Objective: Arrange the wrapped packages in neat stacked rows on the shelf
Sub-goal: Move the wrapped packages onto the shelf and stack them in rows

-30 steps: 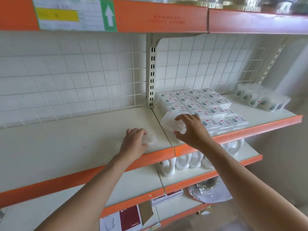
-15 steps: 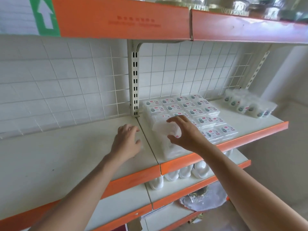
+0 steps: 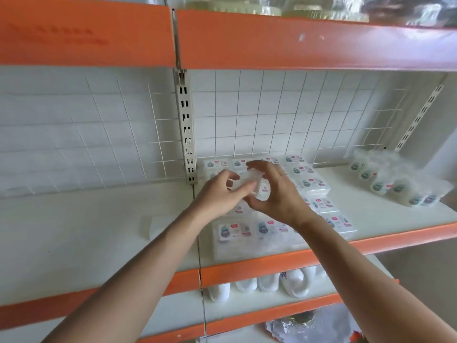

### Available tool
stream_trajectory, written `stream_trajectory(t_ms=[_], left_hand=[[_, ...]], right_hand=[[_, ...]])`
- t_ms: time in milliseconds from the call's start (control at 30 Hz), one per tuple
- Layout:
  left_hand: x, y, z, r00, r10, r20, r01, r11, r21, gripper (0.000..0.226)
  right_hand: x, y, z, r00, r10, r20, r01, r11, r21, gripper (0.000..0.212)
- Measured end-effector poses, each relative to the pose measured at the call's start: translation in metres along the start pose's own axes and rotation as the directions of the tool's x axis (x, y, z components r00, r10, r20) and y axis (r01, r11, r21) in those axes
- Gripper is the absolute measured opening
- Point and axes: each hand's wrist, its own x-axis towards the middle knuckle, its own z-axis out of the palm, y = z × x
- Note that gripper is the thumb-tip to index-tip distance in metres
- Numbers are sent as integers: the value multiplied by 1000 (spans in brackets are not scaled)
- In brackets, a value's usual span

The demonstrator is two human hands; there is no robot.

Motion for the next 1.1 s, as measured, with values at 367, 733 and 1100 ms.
stream_trajectory(t_ms=[367, 733, 1100], left_hand=[[11, 59, 82, 986, -146, -84, 88, 871, -483, 27], [25, 58, 104, 983, -173, -64, 122, 869, -479, 22], [50, 64, 125, 978, -147, -148, 71, 900, -430, 17]], right_hand=[[-4, 70, -56, 988, -84, 132, 63, 986, 154, 73], [-23, 118, -81, 972, -12, 233, 11, 1000, 4, 72], [-25, 121, -104, 950, 200, 241, -244, 955, 169, 50]])
